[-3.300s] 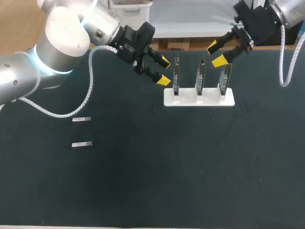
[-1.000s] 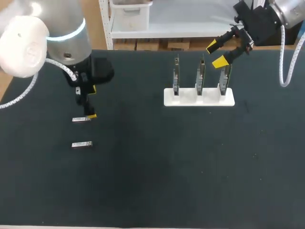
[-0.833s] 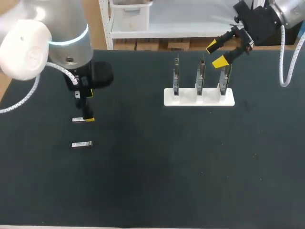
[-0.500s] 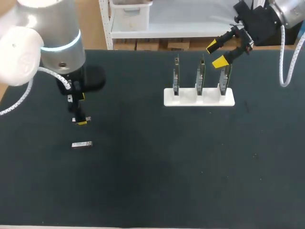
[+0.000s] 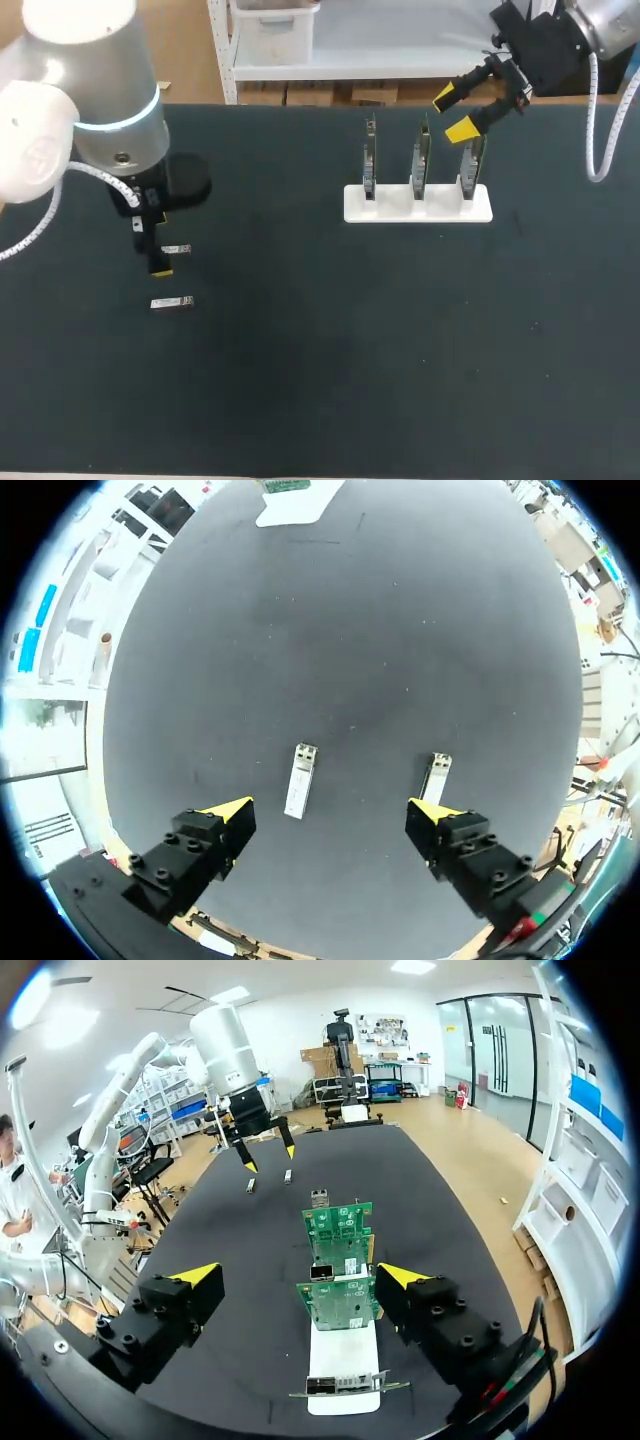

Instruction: Pick up the optical module with the left hand, and insert it into the network port with the right hand.

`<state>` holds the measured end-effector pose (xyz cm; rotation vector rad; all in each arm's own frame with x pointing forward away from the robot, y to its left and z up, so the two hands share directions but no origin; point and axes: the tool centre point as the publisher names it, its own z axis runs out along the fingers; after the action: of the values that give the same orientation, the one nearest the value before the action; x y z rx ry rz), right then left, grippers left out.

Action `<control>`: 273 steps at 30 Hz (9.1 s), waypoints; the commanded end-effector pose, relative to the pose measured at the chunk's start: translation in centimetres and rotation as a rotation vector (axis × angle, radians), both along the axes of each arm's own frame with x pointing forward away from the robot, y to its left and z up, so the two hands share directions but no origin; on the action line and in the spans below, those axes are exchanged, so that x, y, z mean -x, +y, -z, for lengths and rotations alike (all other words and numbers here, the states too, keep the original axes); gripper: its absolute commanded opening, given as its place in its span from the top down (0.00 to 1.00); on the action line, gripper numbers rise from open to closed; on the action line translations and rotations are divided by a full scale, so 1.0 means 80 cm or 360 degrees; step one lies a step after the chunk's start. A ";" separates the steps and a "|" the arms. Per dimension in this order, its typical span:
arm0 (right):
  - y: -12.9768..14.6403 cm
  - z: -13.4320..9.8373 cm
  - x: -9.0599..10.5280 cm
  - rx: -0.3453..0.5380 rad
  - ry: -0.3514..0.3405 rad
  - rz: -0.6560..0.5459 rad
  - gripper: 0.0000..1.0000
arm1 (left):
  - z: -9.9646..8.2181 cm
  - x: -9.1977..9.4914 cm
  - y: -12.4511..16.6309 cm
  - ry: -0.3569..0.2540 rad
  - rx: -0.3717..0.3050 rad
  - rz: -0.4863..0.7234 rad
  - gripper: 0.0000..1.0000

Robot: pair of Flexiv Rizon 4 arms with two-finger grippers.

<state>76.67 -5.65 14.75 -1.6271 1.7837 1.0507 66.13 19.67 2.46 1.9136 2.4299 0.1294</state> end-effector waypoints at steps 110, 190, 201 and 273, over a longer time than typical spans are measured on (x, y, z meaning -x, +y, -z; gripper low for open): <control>0.000 -0.001 0.004 0.0003 -0.0008 0.0009 0.00 | -0.105 -0.151 -0.060 -0.0365 0.1244 -0.0707 1.00; 0.000 -0.001 0.004 0.0003 -0.0008 0.0009 0.00 | -0.232 -0.143 -0.451 -0.0123 0.2373 0.0291 1.00; 0.000 -0.001 0.004 0.0003 -0.0008 0.0009 0.00 | -0.221 -0.138 -0.477 -0.0038 0.2386 0.0420 1.00; 0.000 -0.001 0.004 0.0003 -0.0008 0.0009 0.00 | -0.182 -0.140 -0.481 -0.0084 0.2393 0.0326 1.00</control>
<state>76.64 -5.65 14.75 -1.6268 1.7838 1.0501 77.65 -18.90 17.08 1.2459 1.3272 -1.2168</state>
